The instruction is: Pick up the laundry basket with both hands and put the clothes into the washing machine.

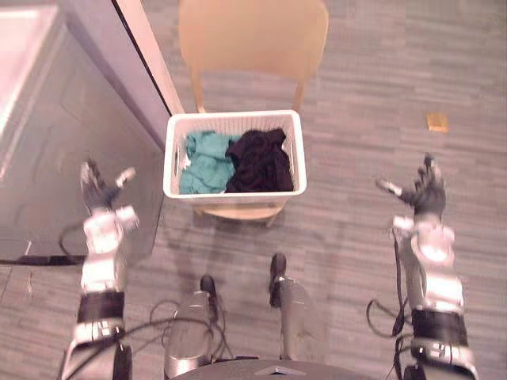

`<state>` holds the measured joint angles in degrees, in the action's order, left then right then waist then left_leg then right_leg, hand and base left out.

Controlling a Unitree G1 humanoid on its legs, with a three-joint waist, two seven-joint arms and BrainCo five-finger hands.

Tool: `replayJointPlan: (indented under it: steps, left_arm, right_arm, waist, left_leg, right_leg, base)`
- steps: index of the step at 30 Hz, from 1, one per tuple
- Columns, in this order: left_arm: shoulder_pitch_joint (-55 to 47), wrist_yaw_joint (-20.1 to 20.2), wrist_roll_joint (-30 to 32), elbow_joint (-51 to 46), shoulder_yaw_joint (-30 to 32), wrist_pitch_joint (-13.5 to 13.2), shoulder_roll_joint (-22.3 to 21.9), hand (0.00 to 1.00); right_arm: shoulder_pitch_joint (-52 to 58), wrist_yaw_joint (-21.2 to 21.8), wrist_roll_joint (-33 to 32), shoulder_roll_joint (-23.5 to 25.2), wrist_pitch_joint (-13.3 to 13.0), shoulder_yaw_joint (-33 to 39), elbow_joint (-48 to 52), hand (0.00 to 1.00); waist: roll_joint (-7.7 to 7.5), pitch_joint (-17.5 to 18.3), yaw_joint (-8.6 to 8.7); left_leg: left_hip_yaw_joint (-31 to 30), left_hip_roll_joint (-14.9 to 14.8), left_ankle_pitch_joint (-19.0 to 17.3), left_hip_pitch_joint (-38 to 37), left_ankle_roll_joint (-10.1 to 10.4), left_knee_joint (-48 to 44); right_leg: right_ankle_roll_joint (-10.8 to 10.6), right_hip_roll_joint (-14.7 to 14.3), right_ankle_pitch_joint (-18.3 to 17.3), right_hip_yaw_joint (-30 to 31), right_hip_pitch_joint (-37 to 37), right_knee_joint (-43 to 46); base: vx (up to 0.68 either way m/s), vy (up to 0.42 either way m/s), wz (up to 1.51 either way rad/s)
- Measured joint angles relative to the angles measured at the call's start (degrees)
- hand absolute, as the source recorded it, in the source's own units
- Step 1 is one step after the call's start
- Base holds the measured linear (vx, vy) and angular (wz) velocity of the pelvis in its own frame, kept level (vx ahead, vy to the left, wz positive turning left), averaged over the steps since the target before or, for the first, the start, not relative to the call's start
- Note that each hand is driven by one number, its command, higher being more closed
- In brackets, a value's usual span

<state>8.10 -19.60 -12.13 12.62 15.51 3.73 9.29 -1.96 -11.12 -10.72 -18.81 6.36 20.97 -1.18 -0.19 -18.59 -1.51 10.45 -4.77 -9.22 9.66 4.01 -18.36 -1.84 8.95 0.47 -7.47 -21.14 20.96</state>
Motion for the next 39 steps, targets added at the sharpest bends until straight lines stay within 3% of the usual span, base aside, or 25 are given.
replayJointPlan:
  steps: [4, 7, 9, 13, 18, 21, 24, 27, 29, 30, 31, 32, 33, 34, 35, 36, 37, 38, 39]
  left_arm:
    - [-8.85, 2.65, -1.59, 11.42, 1.36, -0.53, -9.51, 0.00]
    - [-11.03, 4.37, -2.40, 21.01, 2.31, -0.40, -13.79, 0.00]
    - [-11.71, 5.61, -2.30, 28.77, 3.89, -0.01, -14.03, 0.00]
    - [-14.44, 6.70, -1.03, 40.05, 14.33, 1.22, -15.10, 0.00]
    - [-16.31, 8.33, 1.60, 42.16, 20.44, 2.52, -15.68, 0.00]
    - [-16.74, 8.72, 2.28, 42.04, 21.02, 2.60, -15.68, 0.00]
    - [-15.90, 8.90, 2.56, 41.88, 20.50, 1.75, -15.43, 0.00]
    - [-15.03, 8.90, 4.60, 42.04, 21.73, 1.33, -14.67, 0.00]
    - [-16.42, 8.67, 4.13, 42.36, 23.78, 1.33, -14.87, 0.00]
    - [-16.69, 8.59, 3.65, 42.66, 24.52, 1.36, -14.87, 0.00]
    - [-16.81, 8.37, 3.21, 43.10, 25.51, 1.41, -14.80, 0.00]
    - [-16.91, 8.09, 3.19, 43.17, 26.01, 1.42, -14.70, 0.00]
    - [-16.80, 7.31, 2.65, 43.17, 25.99, 1.37, -14.60, 0.00]
    - [-16.12, 6.02, 0.98, 43.16, 25.92, 1.38, -14.57, 0.00]
    - [-15.83, 4.85, -0.68, 43.13, 25.17, 1.27, -14.63, 0.00]
    - [-15.70, 4.34, -1.27, 43.14, 24.32, 1.27, -14.00, 0.00]
    - [-15.35, 3.45, -1.30, 42.30, 21.49, 1.05, -12.37, 0.00]
    - [-15.01, 3.27, -1.22, 41.45, 19.48, 0.70, -11.62, 0.00]
    - [-13.94, 3.32, -1.09, 39.94, 14.08, 0.04, -10.34, 0.00]
  right_arm:
    - [11.79, 0.78, 4.43, 9.66, 0.31, 2.36, -8.47, 0.00]
    - [14.88, 1.28, 4.56, 14.16, 1.35, 2.11, -16.02, 0.00]
    - [15.12, 2.53, 6.04, 16.23, 1.62, 1.64, -22.49, 0.00]
    - [15.17, 3.62, 6.74, 19.39, 2.36, 3.03, -36.01, 0.00]
    - [14.55, 3.66, 7.92, 19.94, 2.62, 9.33, -40.96, 0.00]
    - [14.47, 3.69, 8.37, 20.09, 2.52, 9.61, -42.84, 0.00]
    - [14.71, 3.66, 7.62, 19.95, 1.95, 9.58, -43.26, 0.00]
    - [12.69, 3.64, 7.64, 18.54, 1.26, 9.61, -46.10, 0.00]
    - [9.80, 3.46, 7.58, 18.02, 1.24, 10.81, -47.77, 0.00]
    - [9.20, 3.44, 7.32, 18.03, 1.14, 11.05, -47.90, 0.00]
    - [8.31, 3.41, 6.00, 18.03, 0.76, 11.46, -48.93, 0.00]
    - [7.91, 3.34, 5.54, 17.97, 0.45, 12.32, -49.87, 0.00]
    - [7.88, 3.23, 5.32, 17.97, 0.27, 12.87, -50.18, 0.00]
    - [7.69, 2.97, 4.65, 17.78, 0.07, 13.79, -51.47, 0.00]
    - [7.41, 2.59, 3.90, 17.05, 0.13, 14.65, -53.08, 0.00]
    - [7.10, 2.40, 3.37, 17.63, 0.03, 15.69, -54.86, 0.00]
    - [7.25, 2.34, 2.22, 18.92, 0.23, 17.64, -57.23, 0.00]
    - [7.55, 2.27, 1.98, 19.40, 0.45, 18.05, -58.31, 0.00]
    - [8.85, 1.73, 1.96, 20.44, 1.09, 18.57, -58.55, 0.00]
  waist:
    - [0.63, 5.39, 0.05]
    - [1.09, 7.39, 0.15]
    - [1.03, 8.61, 0.23]
    - [1.27, 12.13, 0.17]
    - [1.94, 12.90, -0.24]
    - [1.76, 13.05, -0.33]
    - [1.60, 13.01, 0.13]
    - [0.80, 12.83, 0.15]
    - [0.84, 12.86, -0.02]
    - [0.84, 12.86, 0.02]
    - [0.83, 12.86, 0.16]
    - [0.69, 12.99, 0.18]
    - [0.63, 13.03, 0.28]
    - [0.63, 13.09, 0.79]
    - [0.87, 13.48, 1.10]
    - [0.14, 13.39, 1.48]
    - [-1.35, 14.19, 3.07]
    - [-2.31, 14.30, 3.64]
    - [-3.01, 13.78, 2.60]
  left_leg:
    - [-0.20, 0.72, 1.26, -7.54, -0.03, 6.10]
    - [-0.89, 1.27, 1.66, -10.83, -0.17, 8.23]
    - [-0.99, 1.36, 1.70, -13.23, -0.15, 9.09]
    - [-2.13, 1.40, 1.56, -17.34, -0.10, 10.58]
    - [-3.88, 1.35, 1.68, -19.45, 0.08, 10.75]
    - [-5.83, 1.47, 2.95, -18.35, 0.07, 11.60]
    - [-8.52, 2.01, 4.40, -14.00, -1.15, 11.36]
    - [-0.05, -1.07, 2.91, -9.92, -2.87, 4.03]
    - [4.78, -7.04, 0.00, -10.34, -2.30, -6.01]
    - [5.81, -9.03, -0.60, -11.08, -2.22, -7.19]
    - [7.42, -13.18, -1.33, -12.57, -2.20, -8.27]
    - [8.39, -16.95, -1.27, -12.89, -2.30, -8.61]
    - [8.64, -18.58, -1.09, -12.76, -2.54, -8.66]
    - [9.20, -21.27, 1.11, -12.30, -3.85, -7.22]
    - [8.53, -19.53, -0.51, -12.18, 2.22, -4.91]
    - [8.34, -18.17, -2.24, -11.55, 4.99, -4.40]
    - [6.76, -15.95, -3.36, -8.14, 8.21, -5.99]
    - [6.36, -15.45, -4.11, -6.33, 9.49, -7.96]
    - [5.04, -14.72, -8.34, -3.49, 9.44, -13.79]
  right_leg:
    - [-0.76, 0.76, -2.20, -1.67, 5.66, -0.60]
    - [-1.28, 1.59, -3.42, -2.58, 8.35, -0.14]
    - [-1.57, 1.96, -4.52, -2.78, 10.30, 0.57]
    - [-1.96, 2.75, -6.79, -4.32, 14.22, 1.83]
    - [-1.98, 3.13, -7.49, -6.19, 17.48, 1.82]
    - [-1.90, 3.48, -7.35, -8.52, 17.51, 1.33]
    - [-1.68, 5.72, -7.54, -14.35, 17.34, 1.02]
    - [-1.36, 10.07, -6.94, -19.36, 17.07, 1.21]
    - [-1.78, 11.54, -5.66, -20.37, 17.12, 1.43]
    - [-2.16, 11.80, -5.22, -20.48, 17.05, 1.39]
    - [-2.96, 12.48, -4.41, -20.82, 16.85, 1.28]
    - [-3.93, 13.74, -3.30, -20.99, 16.10, 1.31]
    - [-4.38, 14.55, -2.60, -21.00, 15.58, 1.31]
    - [-5.46, 16.39, -0.98, -20.96, 14.29, 1.29]
    - [-6.94, 17.97, 0.37, -19.97, 12.88, 0.74]
    - [-7.69, 18.23, 0.79, -18.52, 12.82, -0.97]
    - [-8.07, 18.14, 2.15, -16.67, 13.88, -5.30]
    - [-6.45, 17.98, 4.75, -16.76, 15.34, -7.56]
    - [-6.07, 18.44, 12.17, -18.10, 18.54, -11.49]
  base:
    - [0.11, -0.001, 0.14]
    - [0.09, 0.014, 0.16]
    - [0.07, 0.012, 0.12]
    - [0.05, -0.015, 0.18]
    - [-0.02, -0.018, 0.20]
    - [-0.07, -0.052, 0.37]
    - [-0.09, -0.046, 1.05]
    - [-0.09, 0.042, 1.05]
    - [-0.11, 0.123, 0.33]
    - [-0.11, 0.211, 0.25]
    - [-0.14, 0.410, 0.40]
    - [-0.14, 0.471, 0.50]
    - [-0.12, 0.585, 0.63]
    - [-0.09, 0.585, 0.63]
    - [-0.10, 0.606, 0.63]
    - [-0.10, 0.570, 0.89]
    - [-0.05, 0.391, 0.98]
    - [-0.05, 0.454, 1.23]
    - [-0.08, 0.503, 0.61]
